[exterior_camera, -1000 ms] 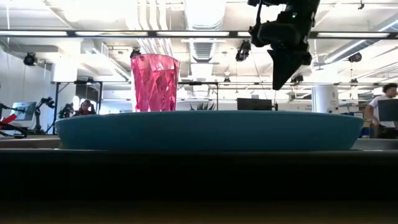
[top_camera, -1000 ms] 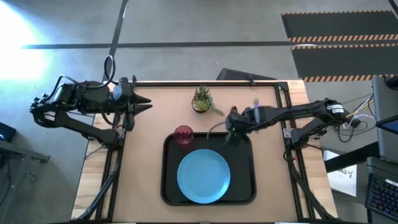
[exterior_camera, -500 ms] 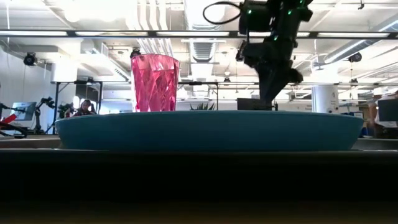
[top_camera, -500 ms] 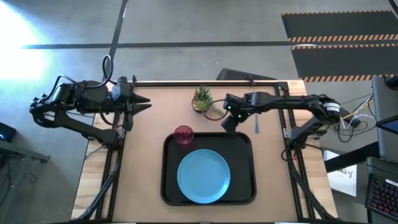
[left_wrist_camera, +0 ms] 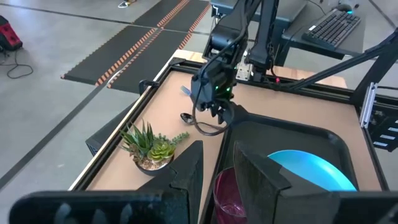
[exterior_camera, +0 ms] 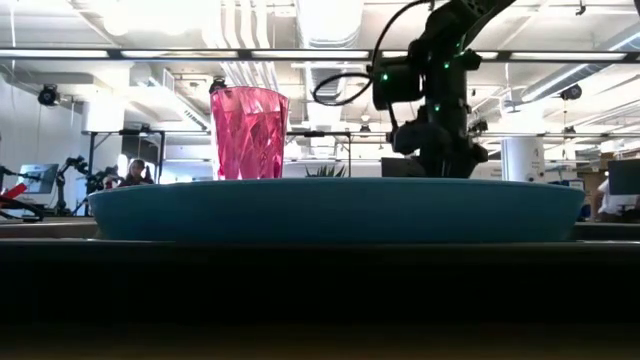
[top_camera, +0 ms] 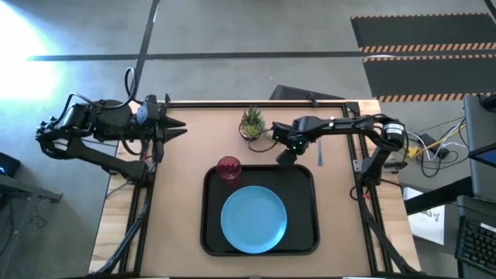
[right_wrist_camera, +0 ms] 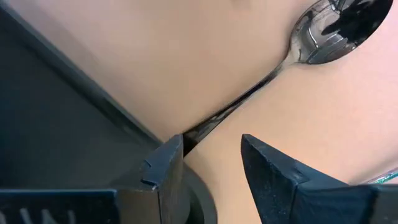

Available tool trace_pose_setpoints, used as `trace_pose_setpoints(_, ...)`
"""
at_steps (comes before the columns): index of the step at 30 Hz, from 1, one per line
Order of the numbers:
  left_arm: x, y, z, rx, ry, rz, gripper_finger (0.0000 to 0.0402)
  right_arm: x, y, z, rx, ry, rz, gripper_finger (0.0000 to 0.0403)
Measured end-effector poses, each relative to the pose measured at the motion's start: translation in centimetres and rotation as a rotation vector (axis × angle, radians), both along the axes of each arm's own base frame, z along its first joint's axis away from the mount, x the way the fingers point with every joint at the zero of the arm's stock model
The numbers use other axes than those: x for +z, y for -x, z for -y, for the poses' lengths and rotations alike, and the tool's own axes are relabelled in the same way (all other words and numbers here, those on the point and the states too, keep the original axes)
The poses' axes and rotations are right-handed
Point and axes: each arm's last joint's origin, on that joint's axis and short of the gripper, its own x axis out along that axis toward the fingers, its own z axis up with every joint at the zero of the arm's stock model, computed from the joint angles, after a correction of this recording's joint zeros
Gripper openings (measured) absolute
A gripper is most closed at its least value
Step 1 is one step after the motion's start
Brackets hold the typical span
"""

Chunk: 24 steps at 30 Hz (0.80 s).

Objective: Pick and place plate/cup/fork/spoon on tray
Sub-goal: Put the black spoon to the right of the blue plate on the black serving tray

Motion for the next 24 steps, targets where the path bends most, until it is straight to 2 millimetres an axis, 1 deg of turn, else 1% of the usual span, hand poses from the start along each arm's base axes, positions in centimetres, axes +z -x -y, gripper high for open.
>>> trace_pose_setpoints(9, 0.0, 0.0, 0.0, 0.000, 0.001, -0.001, 0.0073, -1.3, -0.3, 2.0, -0.094, 0.008, 0.021, 0.0155)
trace_pose_setpoints(16, 0.0, 0.0, 0.0, 0.000, 0.001, 0.001, 0.0073, -2.6, -0.5, 2.3, -0.105, 0.000, 0.003, 0.0155)
trace_pose_setpoints(24, 0.0, 0.2, 0.0, 0.000, 0.002, 0.003, 0.0073, -3.5, 0.4, 2.8, -0.142, -0.011, -0.030, 0.0155)
